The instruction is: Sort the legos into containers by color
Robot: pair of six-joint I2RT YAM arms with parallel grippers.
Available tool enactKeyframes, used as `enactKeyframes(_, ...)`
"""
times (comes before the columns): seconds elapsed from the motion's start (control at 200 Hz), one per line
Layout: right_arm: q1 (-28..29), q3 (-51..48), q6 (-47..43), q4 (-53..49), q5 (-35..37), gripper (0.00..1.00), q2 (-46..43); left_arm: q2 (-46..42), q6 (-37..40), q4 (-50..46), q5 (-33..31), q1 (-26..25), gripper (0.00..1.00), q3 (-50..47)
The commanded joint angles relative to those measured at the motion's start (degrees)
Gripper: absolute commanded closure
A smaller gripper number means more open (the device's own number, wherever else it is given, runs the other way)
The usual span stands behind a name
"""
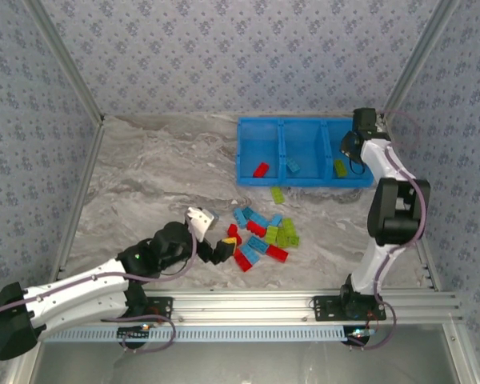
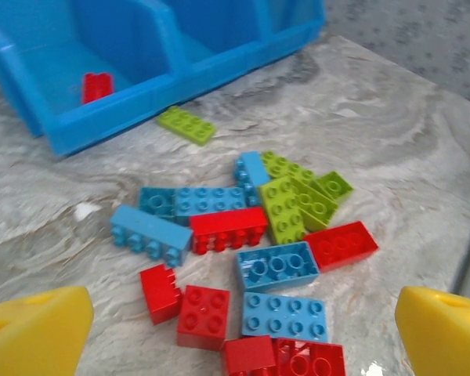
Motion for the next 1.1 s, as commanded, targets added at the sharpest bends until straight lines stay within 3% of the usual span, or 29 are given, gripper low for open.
enactKeyframes(0.0, -0.76, 4.33, -0.08, -4.29, -2.24, 0.57, 1.6, -0.38, -10.76, -4.82, -8.27, -0.46, 0.01, 3.29)
enactKeyframes(0.17, -0.13, 3.48, -0.48, -5.89, -2.59, 0.51, -2.37, 2.2, -23.37, -13.63, -17.14, -0.05, 0.01, 5.85)
enactKeyframes(0.365, 3.35, -7.61, 0.4, -5.44, -4.67, 0.49, -19.35, 9.19, -29.64, -15.42, -12.18, 2.26, 0.02, 9.28)
enactKeyframes(0.505, 12.25, -19.05, -1.84, -4.39, -11.17, 0.37, -35.49, 17.15, -35.52, -19.26, -11.3, 2.44, 0.06, 14.37)
enactKeyframes(0.595, 20.73, -23.09, -3.94, -5.72, -15.06, 0.33, -42.3, 22.93, -36.09, -18.6, -9.58, 2.44, 0.07, 16.98)
enactKeyframes(0.745, 35.54, -27.92, -2.23, -9.67, -13.39, 0.29, -48.85, 33.02, -32.92, -15.95, -7.89, 2.53, 0.15, 21.21)
enactKeyframes(1.094, 46.68, -25.87, 1.83, -19.22, -4.84, 0.28, -48.08, 49.03, -28.64, -14.95, -5.42, 4.72, 0.47, 27.25)
